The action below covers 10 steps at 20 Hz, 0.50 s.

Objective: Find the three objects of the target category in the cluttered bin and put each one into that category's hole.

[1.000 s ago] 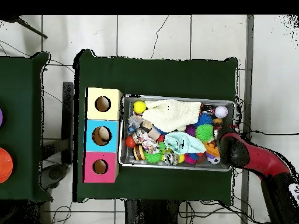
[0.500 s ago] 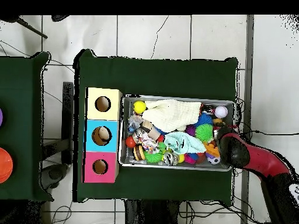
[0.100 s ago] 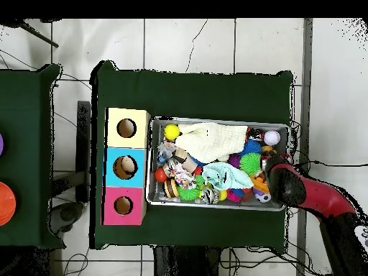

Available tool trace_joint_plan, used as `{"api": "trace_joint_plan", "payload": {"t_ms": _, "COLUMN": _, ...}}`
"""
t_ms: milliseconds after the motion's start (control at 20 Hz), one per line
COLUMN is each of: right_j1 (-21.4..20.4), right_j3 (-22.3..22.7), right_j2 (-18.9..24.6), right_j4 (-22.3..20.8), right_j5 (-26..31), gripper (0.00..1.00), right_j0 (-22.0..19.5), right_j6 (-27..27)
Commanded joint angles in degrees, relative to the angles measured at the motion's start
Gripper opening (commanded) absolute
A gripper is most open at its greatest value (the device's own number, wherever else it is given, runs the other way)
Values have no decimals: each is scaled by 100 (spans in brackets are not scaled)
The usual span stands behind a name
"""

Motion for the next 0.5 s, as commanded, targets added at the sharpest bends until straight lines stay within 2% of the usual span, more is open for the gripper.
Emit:
{"api": "trace_joint_plan", "payload": {"t_ms": 50, "right_j1": 203, "right_j3": 595, "right_j2": 214, "right_j4": -267, "right_j5": 878, "gripper": 100, "right_j0": 235, "right_j6": -73}}
{"api": "trace_joint_plan", "payload": {"t_ms": 150, "right_j1": 218, "right_j3": 639, "right_j2": 310, "right_j4": -249, "right_j5": 835, "gripper": 100, "right_j0": 144, "right_j6": -82}}
{"api": "trace_joint_plan", "payload": {"t_ms": 500, "right_j1": 225, "right_j3": 592, "right_j2": 272, "right_j4": -238, "right_j5": 829, "gripper": 100, "right_j0": 202, "right_j6": -45}}
